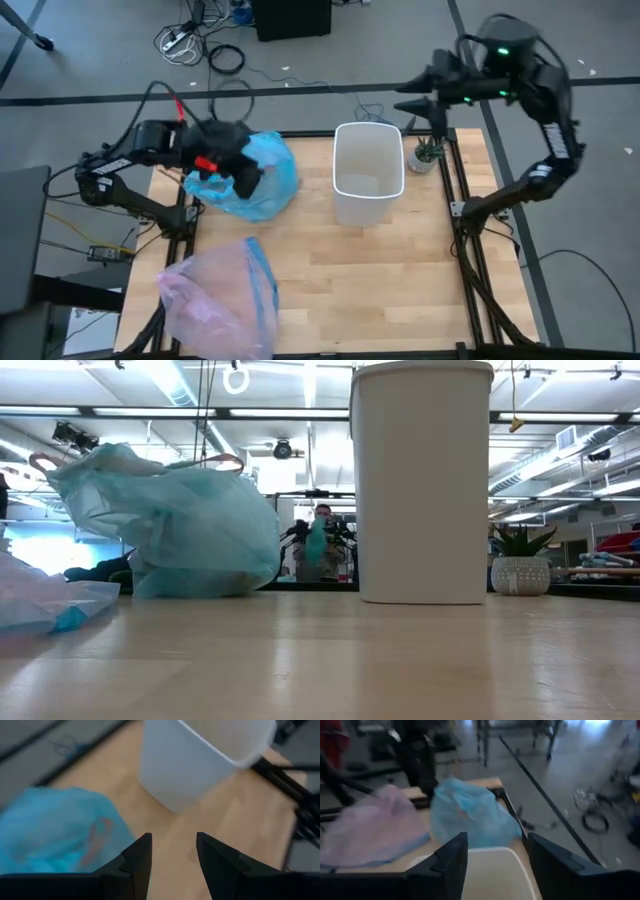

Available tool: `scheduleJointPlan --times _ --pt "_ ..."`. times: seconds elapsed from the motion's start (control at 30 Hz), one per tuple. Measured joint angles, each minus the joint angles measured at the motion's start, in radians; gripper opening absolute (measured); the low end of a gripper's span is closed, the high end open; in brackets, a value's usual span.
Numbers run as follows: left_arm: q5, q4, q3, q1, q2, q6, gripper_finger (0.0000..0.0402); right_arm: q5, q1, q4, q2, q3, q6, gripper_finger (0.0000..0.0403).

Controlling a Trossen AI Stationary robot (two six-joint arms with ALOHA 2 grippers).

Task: Place trash/remove bag and relplace
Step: Remove the trash bag from the trash bin, then put the new trash bag into the trash bin

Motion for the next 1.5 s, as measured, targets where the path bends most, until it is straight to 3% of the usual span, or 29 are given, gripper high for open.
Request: scheduleJointPlan --times 0.07,0.2,0.43,0.63,0.73,0.9,1.13,1.33,1.5 --pt "0.026 -0.006 0.000 -0.055 0.013 -0.031 0.0159 -0.001 0.032 0.015 -0.038 0.000 0.000 0.0184" --pt "0.172 -0.091 0.000 -0.171 0.047 -0.133 0.0147 -0.014 0.085 0.016 -0.103 0.000 -0.008 0.0181" --pt "0.188 -0.213 0.000 -0.383 0.203 -0.380 0.0132 -0.026 0.126 -0.081 -0.189 -0.018 -0.031 0.0187" --pt "0.128 -0.205 -0.001 -0.494 0.395 -0.840 0.0132 0.127 0.128 -0.213 -0.256 -0.144 0.007 0.0189" --pt "0.135 -0.189 -0.001 -0.556 0.482 -1.050 0.0132 0.189 0.131 -0.200 -0.302 -0.246 0.071 0.0188" --pt "0.097 -0.196 -0.001 -0.623 0.585 -1.299 0.0140 0.199 0.152 -0.087 -0.422 -0.413 0.198 0.0187" --pt "0.034 -0.248 -0.005 -0.627 0.678 -1.358 0.0202 0.184 0.190 0.217 -0.570 -0.632 0.387 0.0187" --pt "0.067 -0.038 -0.133 -0.632 0.708 -1.360 0.0268 0.159 0.231 0.347 -0.590 -0.756 0.524 0.0187" --pt "0.060 0.098 -0.209 -0.632 0.710 -1.364 0.0282 0.162 0.277 0.345 -0.580 -0.797 0.634 0.0180"
